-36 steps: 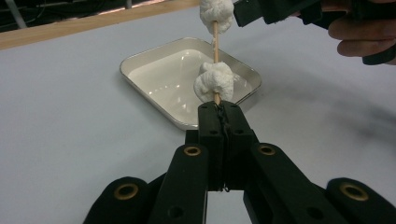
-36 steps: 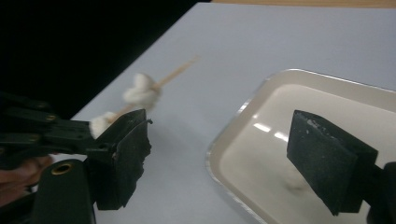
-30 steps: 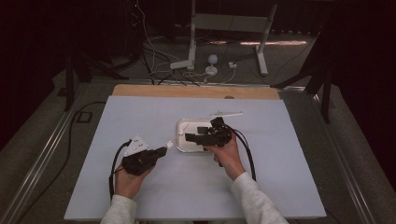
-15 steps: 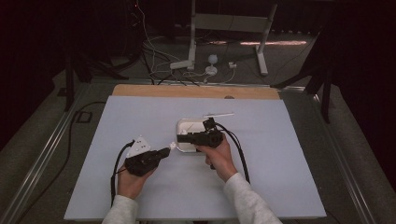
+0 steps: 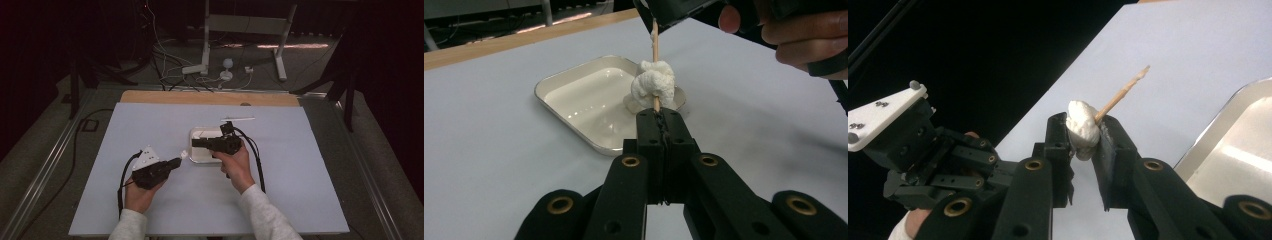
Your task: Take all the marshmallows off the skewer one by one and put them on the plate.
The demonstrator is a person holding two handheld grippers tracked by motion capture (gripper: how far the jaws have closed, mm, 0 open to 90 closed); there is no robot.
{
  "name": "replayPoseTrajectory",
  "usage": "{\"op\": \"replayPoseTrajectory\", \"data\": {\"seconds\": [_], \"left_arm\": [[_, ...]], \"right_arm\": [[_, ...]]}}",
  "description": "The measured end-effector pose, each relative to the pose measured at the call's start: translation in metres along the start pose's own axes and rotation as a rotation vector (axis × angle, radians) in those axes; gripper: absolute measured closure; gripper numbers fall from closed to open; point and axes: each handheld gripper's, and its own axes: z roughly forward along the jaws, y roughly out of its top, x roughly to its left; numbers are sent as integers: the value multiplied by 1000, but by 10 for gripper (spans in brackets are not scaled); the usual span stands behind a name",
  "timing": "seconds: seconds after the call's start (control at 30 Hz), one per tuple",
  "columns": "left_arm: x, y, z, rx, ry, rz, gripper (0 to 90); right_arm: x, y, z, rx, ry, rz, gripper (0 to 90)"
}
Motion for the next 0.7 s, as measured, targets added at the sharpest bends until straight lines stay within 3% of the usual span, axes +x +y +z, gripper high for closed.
{"op": "replayPoseTrajectory", "data": {"seconds": [0.5, 0.7], "left_arm": [[-4, 1, 1, 10, 32, 23, 900], [-5, 1, 1, 12, 42, 27, 900]], "right_arm": [[-1, 4, -6, -75, -65, 16, 803], [-3, 5, -8, -79, -48, 17, 806]]}}
